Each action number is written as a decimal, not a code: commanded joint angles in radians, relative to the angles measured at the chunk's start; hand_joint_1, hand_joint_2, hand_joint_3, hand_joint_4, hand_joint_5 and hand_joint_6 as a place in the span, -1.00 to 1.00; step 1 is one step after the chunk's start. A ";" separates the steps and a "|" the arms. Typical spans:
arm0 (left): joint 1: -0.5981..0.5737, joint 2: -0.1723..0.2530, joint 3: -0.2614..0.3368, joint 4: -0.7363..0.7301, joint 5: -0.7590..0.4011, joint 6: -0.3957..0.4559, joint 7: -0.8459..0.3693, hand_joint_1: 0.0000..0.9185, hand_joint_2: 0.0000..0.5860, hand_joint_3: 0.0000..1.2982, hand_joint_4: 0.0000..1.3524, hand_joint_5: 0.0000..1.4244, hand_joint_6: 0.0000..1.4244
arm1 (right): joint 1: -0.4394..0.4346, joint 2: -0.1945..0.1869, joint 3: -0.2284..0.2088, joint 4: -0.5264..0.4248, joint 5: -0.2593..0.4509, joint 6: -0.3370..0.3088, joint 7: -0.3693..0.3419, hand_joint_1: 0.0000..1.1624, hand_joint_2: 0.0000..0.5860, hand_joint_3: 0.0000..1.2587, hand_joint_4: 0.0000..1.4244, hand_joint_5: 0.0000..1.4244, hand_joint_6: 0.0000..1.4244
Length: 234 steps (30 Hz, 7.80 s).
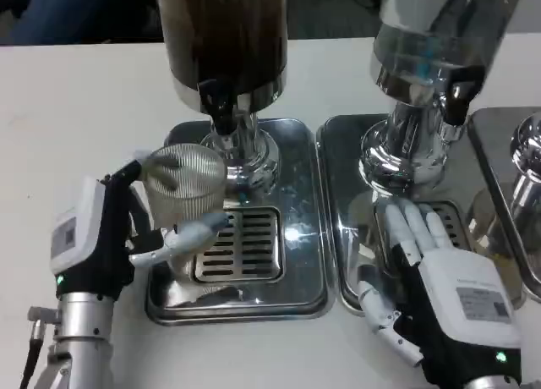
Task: Grasp the cup under the faucet to collect the drink, then remove the cup.
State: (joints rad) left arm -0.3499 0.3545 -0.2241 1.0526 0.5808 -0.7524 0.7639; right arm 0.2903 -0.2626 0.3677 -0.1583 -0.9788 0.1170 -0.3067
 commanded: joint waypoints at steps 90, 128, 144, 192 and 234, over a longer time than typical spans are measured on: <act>0.008 0.005 -0.023 -0.006 -0.023 0.044 0.133 -1.00 -1.00 -0.55 -0.69 -0.51 -0.61 | -0.042 -0.002 -0.025 0.038 0.051 -0.025 -0.028 -1.00 0.72 -0.96 -1.00 -1.00 -0.67; 0.196 0.017 0.254 -0.532 -0.951 -0.090 -0.993 -1.00 -0.71 -0.63 -0.77 -0.53 -0.62 | -0.169 -0.046 -0.041 0.152 0.112 -0.121 -0.023 -0.98 0.67 -0.96 -1.00 -1.00 -0.68; 0.199 0.032 0.345 -0.831 -1.041 0.182 -1.305 -1.00 -0.75 -0.73 -0.85 -0.51 -0.63 | -0.180 -0.026 -0.043 0.168 0.124 -0.124 -0.035 -0.98 0.66 -0.96 -1.00 -1.00 -0.69; 0.198 -0.042 0.336 -0.907 -0.944 0.269 -1.423 -1.00 -0.73 -0.73 -0.89 -0.62 -0.68 | -0.180 -0.010 -0.040 0.186 0.127 -0.125 -0.035 -0.98 0.67 -0.96 -1.00 -1.00 -0.67; 0.344 -0.031 0.304 -1.039 -0.873 0.265 -1.360 -1.00 -0.69 -0.66 -0.79 -0.52 -0.53 | -0.424 0.035 -0.105 0.440 0.550 -0.354 0.177 -0.01 -0.20 -1.00 -1.00 -1.00 -0.92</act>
State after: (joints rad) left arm -0.0305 0.3212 0.0980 0.0115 -0.3117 -0.5021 -0.5855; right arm -0.1036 -0.2374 0.2778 0.2366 -0.4605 -0.2082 -0.1448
